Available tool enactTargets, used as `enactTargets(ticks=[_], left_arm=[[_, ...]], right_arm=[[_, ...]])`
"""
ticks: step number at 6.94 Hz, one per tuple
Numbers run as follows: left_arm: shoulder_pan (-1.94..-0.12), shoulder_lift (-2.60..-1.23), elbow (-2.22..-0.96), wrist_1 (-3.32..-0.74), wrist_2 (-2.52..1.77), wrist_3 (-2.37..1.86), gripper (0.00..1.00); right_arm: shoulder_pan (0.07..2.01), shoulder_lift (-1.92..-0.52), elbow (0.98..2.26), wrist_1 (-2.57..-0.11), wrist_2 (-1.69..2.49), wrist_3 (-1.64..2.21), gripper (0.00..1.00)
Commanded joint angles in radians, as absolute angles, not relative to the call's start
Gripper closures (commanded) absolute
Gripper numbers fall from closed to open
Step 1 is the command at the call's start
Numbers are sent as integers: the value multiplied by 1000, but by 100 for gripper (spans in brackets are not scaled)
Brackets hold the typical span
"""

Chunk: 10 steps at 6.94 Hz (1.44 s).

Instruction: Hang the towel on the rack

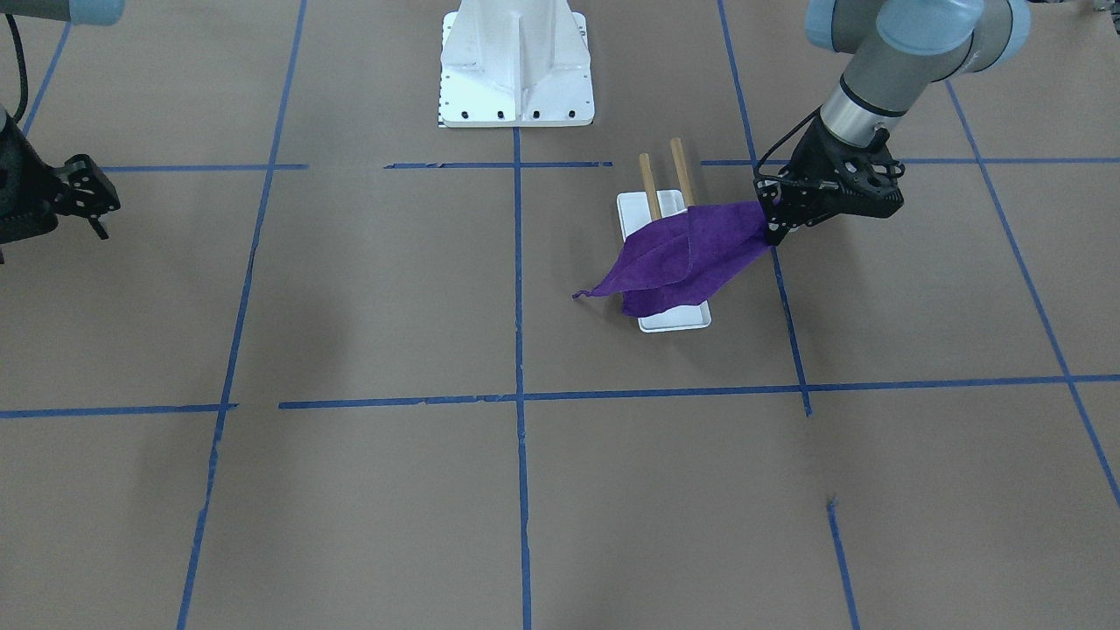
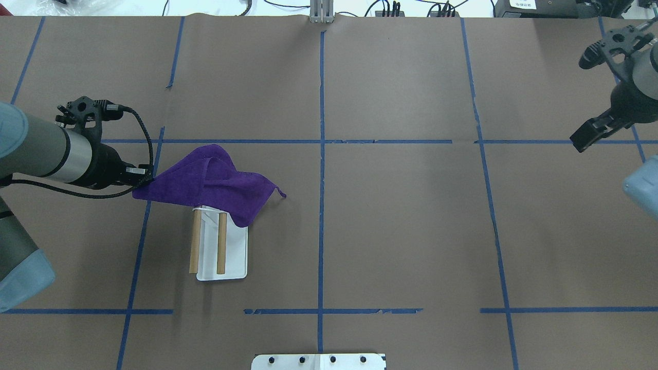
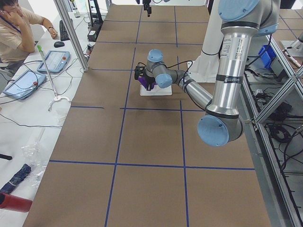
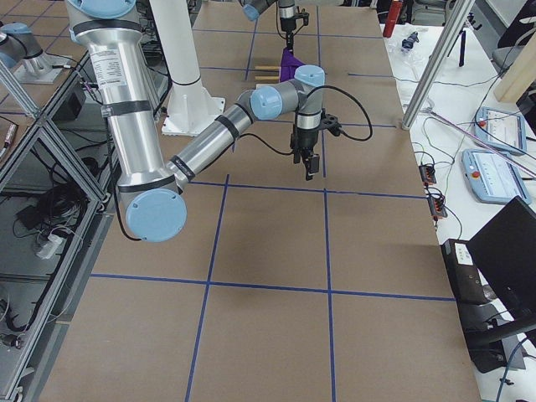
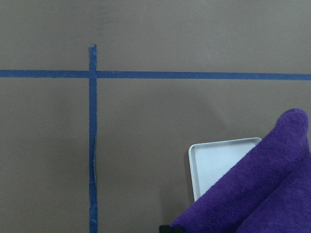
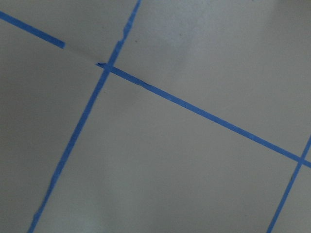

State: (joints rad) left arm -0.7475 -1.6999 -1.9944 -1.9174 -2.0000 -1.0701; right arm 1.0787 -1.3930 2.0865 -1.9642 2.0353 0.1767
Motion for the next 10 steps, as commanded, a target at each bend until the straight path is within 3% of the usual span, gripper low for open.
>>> enactTargets(ticks=[1,2,6,8,10], left_arm=[[-747,-1700,-1976,-1924,-2000,-1033,70],[-752,-1700,-1967,-1933,-1999,-985,1],[-1053,-1567,-1944,-1922,-2127,-481,0],[-1240,-1510,-1823,-1896,-2346,-378,0],[-1395,-1506,-1796,-1702,-2352,-207,0]], right_arm=[[1127,-1454,2083,-1965,2034,161,0],[1158,-1460,2066,-1965,2042,164,0],[1299,-1517,2016,-1963,2147,144,0],[1403,-1580,1990,-1963,2221,11,0],[1498,-1699,1987,-1921,2321,-5,0]])
